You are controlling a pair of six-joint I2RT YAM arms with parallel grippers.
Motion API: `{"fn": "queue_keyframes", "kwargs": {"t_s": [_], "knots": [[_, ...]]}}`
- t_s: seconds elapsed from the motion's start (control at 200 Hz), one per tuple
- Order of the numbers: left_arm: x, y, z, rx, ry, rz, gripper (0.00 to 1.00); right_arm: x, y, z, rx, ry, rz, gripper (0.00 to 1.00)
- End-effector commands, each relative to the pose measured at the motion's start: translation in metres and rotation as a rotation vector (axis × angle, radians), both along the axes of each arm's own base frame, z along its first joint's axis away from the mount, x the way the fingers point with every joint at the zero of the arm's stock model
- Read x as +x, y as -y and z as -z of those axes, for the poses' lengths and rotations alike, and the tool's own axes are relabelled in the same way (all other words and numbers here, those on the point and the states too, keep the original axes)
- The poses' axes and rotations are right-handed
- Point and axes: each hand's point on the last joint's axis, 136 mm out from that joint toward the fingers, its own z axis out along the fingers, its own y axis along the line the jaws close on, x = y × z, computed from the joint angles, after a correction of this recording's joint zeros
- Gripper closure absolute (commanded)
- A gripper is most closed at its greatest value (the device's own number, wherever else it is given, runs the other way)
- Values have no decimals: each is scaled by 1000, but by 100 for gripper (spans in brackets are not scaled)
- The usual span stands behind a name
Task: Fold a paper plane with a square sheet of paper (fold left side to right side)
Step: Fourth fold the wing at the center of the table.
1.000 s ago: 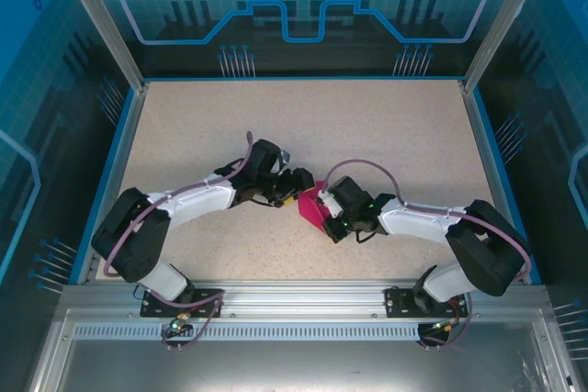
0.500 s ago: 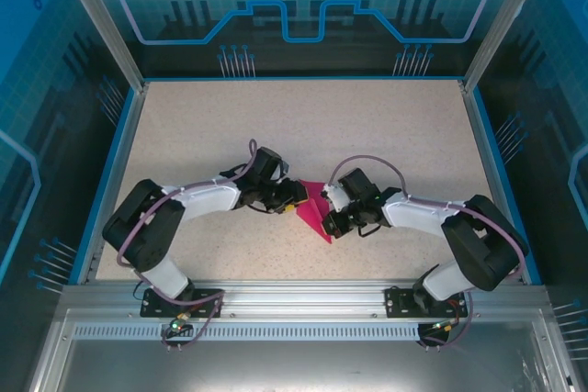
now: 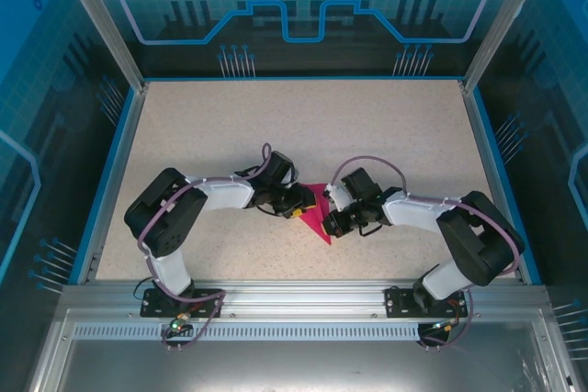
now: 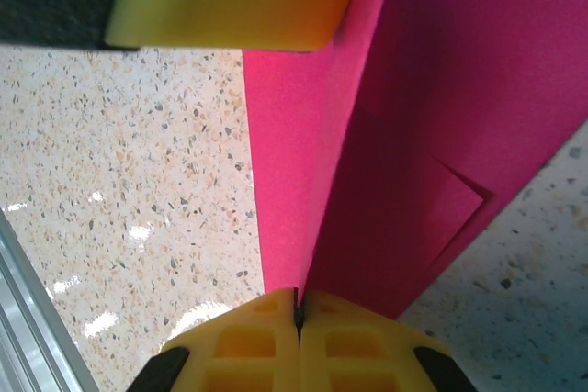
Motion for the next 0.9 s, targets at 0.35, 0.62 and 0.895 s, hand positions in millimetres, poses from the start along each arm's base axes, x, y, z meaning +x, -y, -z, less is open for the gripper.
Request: {"fn": "queue_keyframes", "kwargs": {"t_s": [0.35,0.62,0.895], "knots": [[1,6,14,21,-32,21,55,-4,1,6,64,-85,15,92],[-3,2,23,52,-55,22,55,5,-1,-11,112,-62,33,84],[-5,1,24,59,-61,26,56,30,1,-46,235,-47,95,60]]}}
